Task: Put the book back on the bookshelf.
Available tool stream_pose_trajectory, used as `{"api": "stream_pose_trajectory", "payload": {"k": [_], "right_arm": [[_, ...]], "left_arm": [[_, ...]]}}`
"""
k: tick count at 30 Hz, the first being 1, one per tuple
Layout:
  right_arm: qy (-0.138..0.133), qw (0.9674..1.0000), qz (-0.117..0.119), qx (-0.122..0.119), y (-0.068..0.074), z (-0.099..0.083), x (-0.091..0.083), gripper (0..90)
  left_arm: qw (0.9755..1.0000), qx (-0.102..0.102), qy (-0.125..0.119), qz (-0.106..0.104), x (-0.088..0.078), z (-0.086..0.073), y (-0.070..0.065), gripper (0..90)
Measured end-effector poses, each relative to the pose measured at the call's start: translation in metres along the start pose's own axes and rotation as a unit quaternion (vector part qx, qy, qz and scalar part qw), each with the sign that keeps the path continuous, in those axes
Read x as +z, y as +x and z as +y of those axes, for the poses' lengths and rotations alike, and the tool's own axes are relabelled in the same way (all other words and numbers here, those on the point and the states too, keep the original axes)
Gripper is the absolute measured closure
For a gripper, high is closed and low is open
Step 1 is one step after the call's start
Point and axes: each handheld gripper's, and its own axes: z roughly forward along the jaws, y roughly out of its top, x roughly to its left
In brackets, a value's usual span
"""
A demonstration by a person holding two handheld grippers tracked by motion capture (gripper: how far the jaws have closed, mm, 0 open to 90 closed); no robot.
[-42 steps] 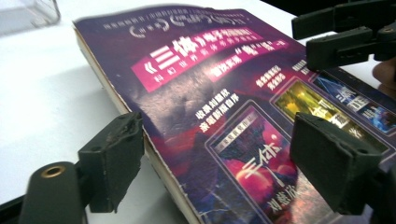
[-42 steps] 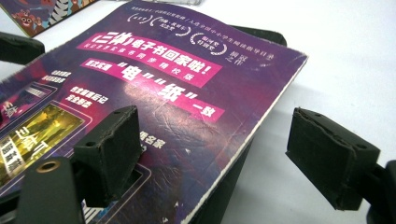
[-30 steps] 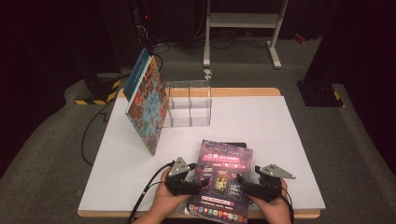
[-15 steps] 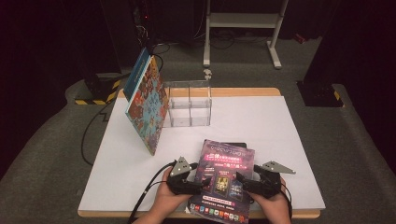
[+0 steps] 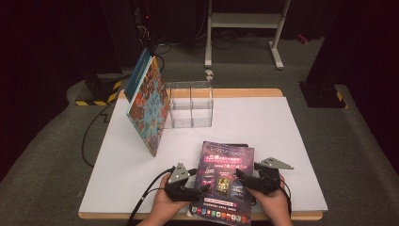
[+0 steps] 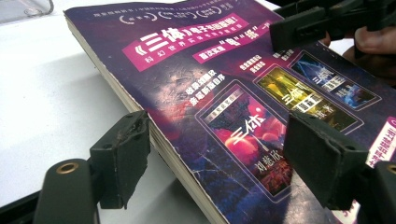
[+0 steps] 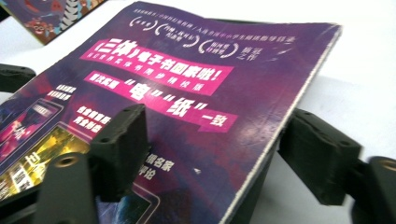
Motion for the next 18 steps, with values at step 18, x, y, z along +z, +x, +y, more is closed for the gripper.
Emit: {"api": "stream_pose_trajectory", "payload": {"k": [18], "right_arm": [[0.005, 0.9995, -0.03, -0.006, -0.015, 0.032, 0.025, 36.5]], "left_arm": [[0.9996, -0.014, -0.015, 0.021, 0.02, 0.015, 0.014, 23.7]]}}
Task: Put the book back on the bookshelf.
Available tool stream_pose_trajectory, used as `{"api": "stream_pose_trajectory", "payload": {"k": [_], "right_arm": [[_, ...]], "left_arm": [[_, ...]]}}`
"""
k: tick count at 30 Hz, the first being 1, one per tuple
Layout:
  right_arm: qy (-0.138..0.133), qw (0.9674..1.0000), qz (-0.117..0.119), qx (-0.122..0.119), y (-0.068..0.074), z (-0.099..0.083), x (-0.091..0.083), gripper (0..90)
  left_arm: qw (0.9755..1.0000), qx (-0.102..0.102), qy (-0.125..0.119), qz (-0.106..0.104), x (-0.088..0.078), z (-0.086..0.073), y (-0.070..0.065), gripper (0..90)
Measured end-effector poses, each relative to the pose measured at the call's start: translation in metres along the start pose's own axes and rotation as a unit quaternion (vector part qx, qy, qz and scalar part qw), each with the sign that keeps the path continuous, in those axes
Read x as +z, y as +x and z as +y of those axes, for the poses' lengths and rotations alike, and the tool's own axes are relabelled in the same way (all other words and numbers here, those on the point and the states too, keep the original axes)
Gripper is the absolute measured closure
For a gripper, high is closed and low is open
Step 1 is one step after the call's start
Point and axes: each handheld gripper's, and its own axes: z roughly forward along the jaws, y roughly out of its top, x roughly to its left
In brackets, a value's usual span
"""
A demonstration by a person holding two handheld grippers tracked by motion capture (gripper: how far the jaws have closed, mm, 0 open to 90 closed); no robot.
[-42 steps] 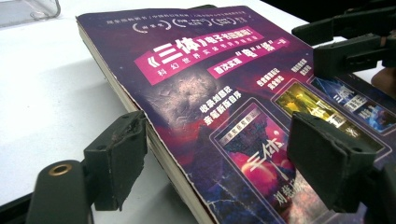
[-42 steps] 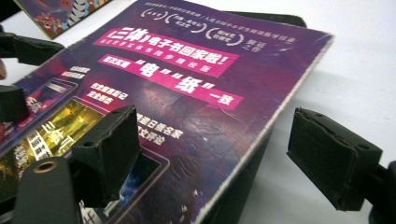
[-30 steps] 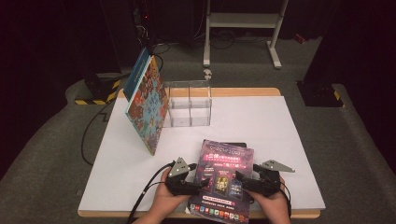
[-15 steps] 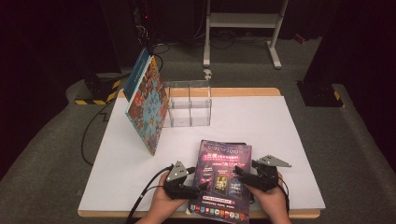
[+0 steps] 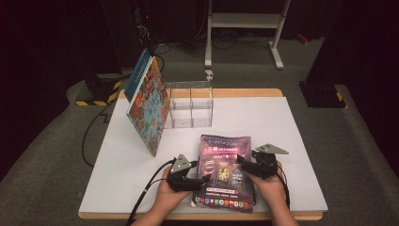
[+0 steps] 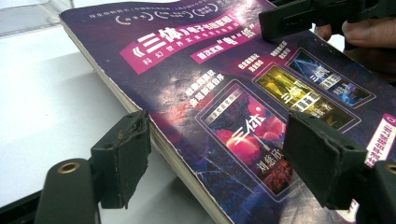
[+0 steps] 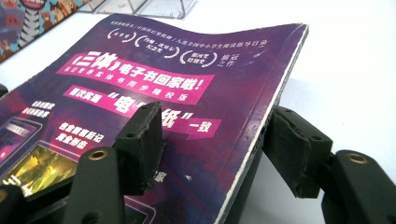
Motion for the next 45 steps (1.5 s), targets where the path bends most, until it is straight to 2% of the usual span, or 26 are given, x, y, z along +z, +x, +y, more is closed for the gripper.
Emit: {"api": "stream_pose_trajectory", "payload": {"k": [2, 6, 9, 14, 17, 19, 24, 34, 35, 40, 45], "right_arm": [[0.001, 1.0, 0.005, 0.009, -0.003, 0.0, 0.002, 34.7], [-0.003, 0.9998, 0.015, 0.011, -0.002, -0.01, -0.006, 28.5], [-0.007, 0.9996, 0.025, 0.013, 0.002, -0.023, -0.017, 26.0], [-0.003, 0.9986, 0.051, 0.015, 0.013, -0.041, -0.033, 23.4], [-0.003, 0.9983, 0.056, 0.014, 0.016, -0.044, -0.035, 23.0], [-0.003, 0.9984, 0.056, 0.011, 0.016, -0.044, -0.034, 22.7], [0.003, 0.9978, 0.06, 0.029, 0.012, -0.04, -0.029, 22.3], [0.01, 0.9983, 0.051, 0.027, 0.008, -0.03, -0.022, 23.6], [0.01, 0.9984, 0.05, 0.024, 0.007, -0.029, -0.021, 23.6], [0.014, 0.9987, 0.041, 0.027, 0.002, -0.022, -0.015, 24.2], [0.021, 0.9985, 0.039, 0.032, -0.003, -0.014, -0.009, 23.6]], "left_arm": [[1.0, 0.004, 0.002, -0.001, -0.002, 0.0, 0.001, 24.3], [1.0, -0.005, 0.006, -0.006, -0.008, -0.003, -0.001, 24.5], [0.9998, -0.014, 0.011, -0.01, -0.012, -0.006, -0.004, 22.4], [0.9998, -0.01, 0.012, -0.011, -0.017, -0.011, -0.008, 21.4], [0.9998, -0.009, 0.013, -0.011, -0.016, -0.011, -0.009, 21.9], [0.9998, -0.008, 0.014, -0.012, -0.016, -0.011, -0.009, 22.2], [0.9998, -0.007, 0.015, -0.014, -0.013, -0.009, -0.009, 22.4], [0.9999, -0.005, 0.01, -0.008, -0.005, -0.005, -0.008, 22.8], [0.9999, 0.0, 0.013, -0.008, -0.004, -0.004, -0.007, 22.8], [0.9999, 0.003, 0.009, -0.004, 0.005, 0.001, -0.005, 22.8], [1.0, 0.005, 0.002, 0.0, 0.007, 0.002, -0.004, 22.9]]}}
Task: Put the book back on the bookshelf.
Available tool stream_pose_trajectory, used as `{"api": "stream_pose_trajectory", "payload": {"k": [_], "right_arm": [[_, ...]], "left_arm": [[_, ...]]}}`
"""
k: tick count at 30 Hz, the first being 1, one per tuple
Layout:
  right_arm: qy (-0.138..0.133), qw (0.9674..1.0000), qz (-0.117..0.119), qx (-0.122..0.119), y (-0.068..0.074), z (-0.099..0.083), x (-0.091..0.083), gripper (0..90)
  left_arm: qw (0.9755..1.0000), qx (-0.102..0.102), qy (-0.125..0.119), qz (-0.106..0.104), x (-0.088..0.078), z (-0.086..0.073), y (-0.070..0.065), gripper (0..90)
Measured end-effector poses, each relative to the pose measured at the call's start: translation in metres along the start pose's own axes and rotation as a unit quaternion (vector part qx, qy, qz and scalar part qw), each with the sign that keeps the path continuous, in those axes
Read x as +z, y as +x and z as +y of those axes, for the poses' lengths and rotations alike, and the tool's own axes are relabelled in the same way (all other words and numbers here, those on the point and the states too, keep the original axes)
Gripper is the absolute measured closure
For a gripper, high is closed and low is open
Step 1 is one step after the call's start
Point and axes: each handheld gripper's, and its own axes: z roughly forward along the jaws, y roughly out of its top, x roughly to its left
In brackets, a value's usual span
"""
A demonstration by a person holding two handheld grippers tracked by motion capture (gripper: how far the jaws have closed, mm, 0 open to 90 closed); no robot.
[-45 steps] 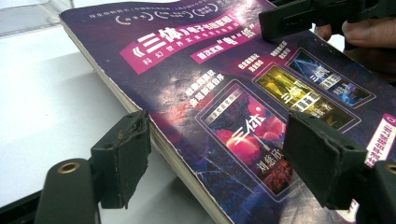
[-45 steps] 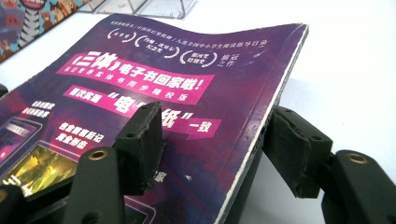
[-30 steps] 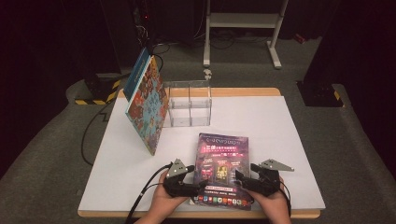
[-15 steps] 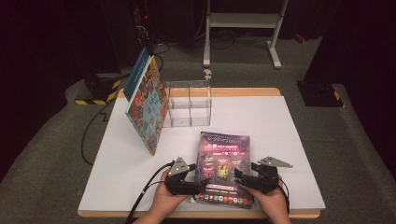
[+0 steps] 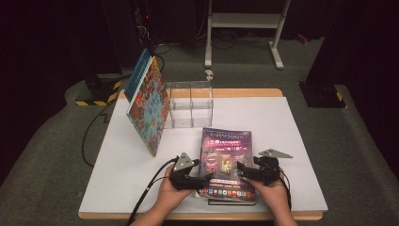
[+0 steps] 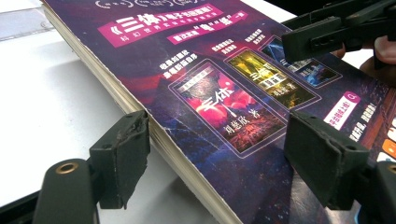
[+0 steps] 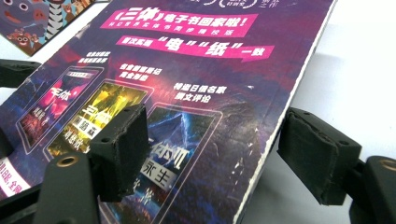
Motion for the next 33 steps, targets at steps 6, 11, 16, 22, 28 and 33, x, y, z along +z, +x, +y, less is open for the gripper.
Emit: {"api": "stream_pose_trajectory", "payload": {"k": [6, 11, 16, 22, 28, 33], "right_arm": [[-0.003, 0.9998, 0.02, 0.007, -0.007, 0.0, 0.004, 20.3], [0.0, 0.9986, 0.048, 0.022, -0.01, -0.004, 0.007, 18.4], [0.0, 0.9996, 0.029, 0.003, -0.003, -0.002, 0.005, 20.2], [-0.006, 0.9997, -0.001, -0.026, 0.006, -0.003, -0.004, 28.3], [-0.022, 0.9986, -0.028, -0.039, 0.006, -0.009, -0.021, 44.2], [-0.032, 0.9979, -0.026, -0.05, 0.004, -0.011, -0.027, 56.9]], "left_arm": [[1.0, -0.009, -0.001, 0.002, -0.003, 0.0, 0.004, 21.2], [0.9998, -0.02, 0.004, -0.006, -0.003, -0.001, 0.005, 20.1], [0.9998, -0.017, 0.004, -0.009, -0.002, -0.002, 0.002, 20.5], [0.9999, -0.001, 0.009, -0.014, -0.003, -0.003, -0.002, 21.0], [0.9995, 0.007, 0.015, -0.025, -0.002, -0.005, -0.006, 20.9], [0.9996, -0.006, 0.015, -0.023, -0.001, -0.004, -0.003, 19.5]]}}
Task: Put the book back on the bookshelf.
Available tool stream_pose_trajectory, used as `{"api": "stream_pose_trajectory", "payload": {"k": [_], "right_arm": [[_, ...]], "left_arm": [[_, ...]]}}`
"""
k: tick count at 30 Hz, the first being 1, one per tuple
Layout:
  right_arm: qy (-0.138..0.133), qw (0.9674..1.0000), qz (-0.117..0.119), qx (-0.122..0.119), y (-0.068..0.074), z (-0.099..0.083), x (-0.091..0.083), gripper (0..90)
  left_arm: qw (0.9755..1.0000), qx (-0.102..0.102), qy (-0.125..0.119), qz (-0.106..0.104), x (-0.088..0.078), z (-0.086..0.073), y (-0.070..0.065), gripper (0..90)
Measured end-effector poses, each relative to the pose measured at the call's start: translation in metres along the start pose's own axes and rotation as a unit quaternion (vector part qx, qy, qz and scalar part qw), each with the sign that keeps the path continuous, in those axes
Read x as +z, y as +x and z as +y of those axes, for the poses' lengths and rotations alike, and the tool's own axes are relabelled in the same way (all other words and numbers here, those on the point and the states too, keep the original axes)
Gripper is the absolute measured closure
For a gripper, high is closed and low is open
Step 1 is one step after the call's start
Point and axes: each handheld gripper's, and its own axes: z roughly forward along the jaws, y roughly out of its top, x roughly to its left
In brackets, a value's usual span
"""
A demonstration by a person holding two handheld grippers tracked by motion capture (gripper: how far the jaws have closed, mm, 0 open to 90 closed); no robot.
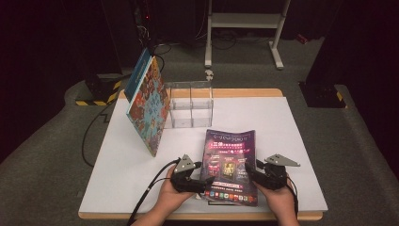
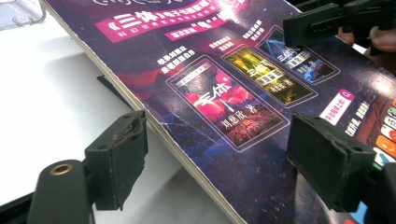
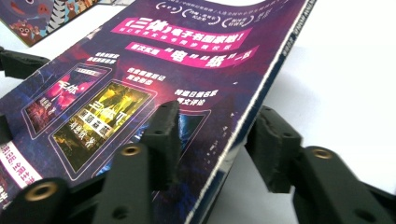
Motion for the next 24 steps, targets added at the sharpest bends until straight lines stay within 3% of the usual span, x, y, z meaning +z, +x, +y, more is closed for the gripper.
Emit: {"api": "stream_pose_trajectory", "payload": {"k": [3, 5, 6, 9, 13, 20, 24], "right_arm": [[-0.004, 0.9999, -0.003, -0.013, 0.004, 0.0, -0.002, 62.5], [-0.007, 0.9995, -0.008, -0.031, 0.009, 0.001, -0.003, 66.6], [-0.008, 0.9994, -0.01, -0.033, 0.01, 0.001, -0.003, 67.3], [-0.01, 0.9991, -0.011, -0.039, 0.011, 0.001, -0.004, 67.7], [-0.011, 0.9992, -0.01, -0.037, 0.011, 0.0, -0.004, 67.6], [-0.013, 0.9993, -0.007, -0.033, 0.01, 0.0, -0.003, 67.6], [-0.013, 0.9993, -0.007, -0.033, 0.01, 0.0, -0.003, 67.6]], "left_arm": [[0.9999, -0.012, 0.001, 0.001, 0.001, 0.001, 0.003, 16.6], [0.9992, -0.04, 0.008, -0.003, 0.005, 0.003, 0.008, 14.6], [0.9992, -0.04, 0.008, -0.003, 0.005, 0.003, 0.008, 14.6], [0.9988, -0.047, 0.01, -0.009, 0.008, 0.003, 0.01, 14.2], [0.9968, -0.077, 0.014, -0.013, 0.014, 0.004, 0.012, 10.8], [0.9959, -0.081, 0.029, -0.028, 0.021, 0.003, 0.006, 9.9], [0.9973, -0.061, 0.033, -0.022, 0.018, 0.004, 0.004, 14.5]]}}
